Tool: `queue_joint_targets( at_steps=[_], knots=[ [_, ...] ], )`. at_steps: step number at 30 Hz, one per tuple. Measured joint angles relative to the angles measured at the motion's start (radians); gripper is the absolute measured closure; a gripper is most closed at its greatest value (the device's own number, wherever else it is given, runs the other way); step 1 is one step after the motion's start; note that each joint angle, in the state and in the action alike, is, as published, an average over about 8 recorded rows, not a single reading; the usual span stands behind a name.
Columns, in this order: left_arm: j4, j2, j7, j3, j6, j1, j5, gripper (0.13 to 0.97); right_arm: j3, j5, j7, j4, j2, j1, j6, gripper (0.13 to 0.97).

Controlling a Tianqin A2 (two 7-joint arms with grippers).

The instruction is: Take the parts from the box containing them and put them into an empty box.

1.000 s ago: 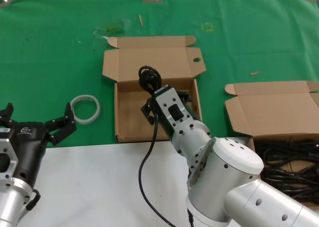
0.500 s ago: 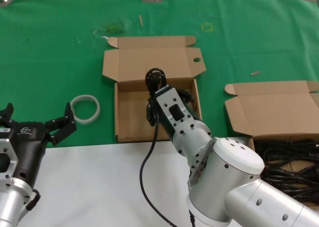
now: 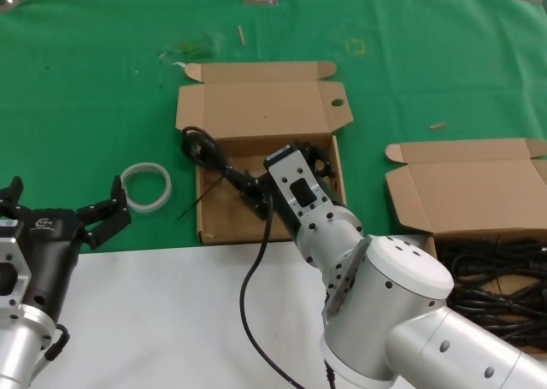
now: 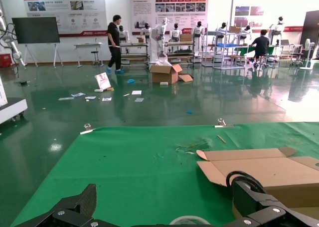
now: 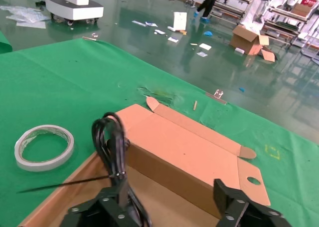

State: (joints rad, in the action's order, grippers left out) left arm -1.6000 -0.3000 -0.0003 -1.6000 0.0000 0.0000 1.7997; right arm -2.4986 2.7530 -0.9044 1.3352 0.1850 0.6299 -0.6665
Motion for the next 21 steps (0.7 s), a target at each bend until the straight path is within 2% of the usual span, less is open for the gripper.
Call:
queue_joint_targets(
  at_steps=[1,9,10,18,21],
  knots=[
    [0.000,0.000,0.000,0.000,0.000,0.000,0.000,0.132,0.000,0.000,0.000,0.000,0.000,0.000,0.000,0.625],
    [0.000,0.000,0.000,0.000,0.000,0.000,0.000,0.132,0.000,0.000,0.000,0.000,0.000,0.000,0.000,0.412],
    [0.000,0.000,0.000,0.000,0.000,0.000,0.000,0.132,0.000,0.000,0.000,0.000,0.000,0.000,0.000,0.412],
    [0.000,0.000,0.000,0.000,0.000,0.000,0.000,0.132,0.007,-0.008,0.007,0.002,0.000,-0.005,0.005,0.251],
    [0.000,0.000,0.000,0.000,0.000,0.000,0.000,0.132,0.024,-0.025,0.023,0.007,0.000,-0.016,0.017,0.228]
  ],
)
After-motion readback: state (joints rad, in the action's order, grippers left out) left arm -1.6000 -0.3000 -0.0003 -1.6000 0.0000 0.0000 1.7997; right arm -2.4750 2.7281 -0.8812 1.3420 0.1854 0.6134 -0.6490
